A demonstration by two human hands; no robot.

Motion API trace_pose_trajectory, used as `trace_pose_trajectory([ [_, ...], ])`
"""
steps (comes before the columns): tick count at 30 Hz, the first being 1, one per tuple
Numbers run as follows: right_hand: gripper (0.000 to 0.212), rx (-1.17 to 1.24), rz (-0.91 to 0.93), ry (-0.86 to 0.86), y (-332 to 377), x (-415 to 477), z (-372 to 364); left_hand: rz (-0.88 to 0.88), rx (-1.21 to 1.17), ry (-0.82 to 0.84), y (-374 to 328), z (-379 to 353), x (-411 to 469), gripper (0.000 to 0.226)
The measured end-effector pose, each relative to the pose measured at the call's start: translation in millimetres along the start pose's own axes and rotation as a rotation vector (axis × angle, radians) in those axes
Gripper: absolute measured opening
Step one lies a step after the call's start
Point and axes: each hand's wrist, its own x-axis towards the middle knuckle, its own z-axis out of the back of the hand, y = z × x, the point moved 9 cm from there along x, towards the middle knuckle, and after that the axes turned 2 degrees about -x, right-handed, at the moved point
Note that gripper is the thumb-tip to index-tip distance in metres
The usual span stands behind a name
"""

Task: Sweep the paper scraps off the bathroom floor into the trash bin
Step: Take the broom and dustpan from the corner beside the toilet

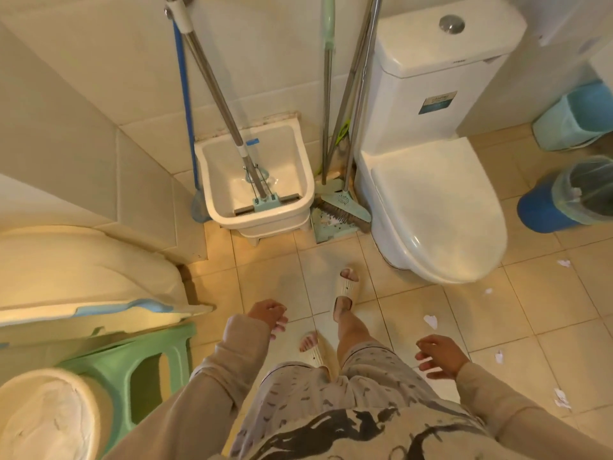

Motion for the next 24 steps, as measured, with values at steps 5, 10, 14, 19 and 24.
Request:
trace_pose_trajectory([
  [5,0.01,-0.067,0.097,0.06,99.2,22.9,10.2,0.215,0.02,-0.064,22.3,11.2,17.3,0.022],
  [10,0.01,-0.151,0.222,0.089,183.6,33.7,30.0,0.326,-0.061,-0.121,7.0,10.9,27.2,0.017],
  [14,0.011,-0.198,0.255,0.101,215.3,36.3,46.5,0.24,-0.092,-0.129,-38.6,0.9,27.0,0.025],
  [19,0.01,-0.169,0.219,0.127,233.4,41.7,54.9,0.166,0.015,-0.044,-111.2,-21.5,45.0,0.02],
  [24,0.013,-0.075,0.24,0.133,279.1,49.0,61.3,0.035,0.1,0.024,-215.4,-32.8,69.5,0.009],
])
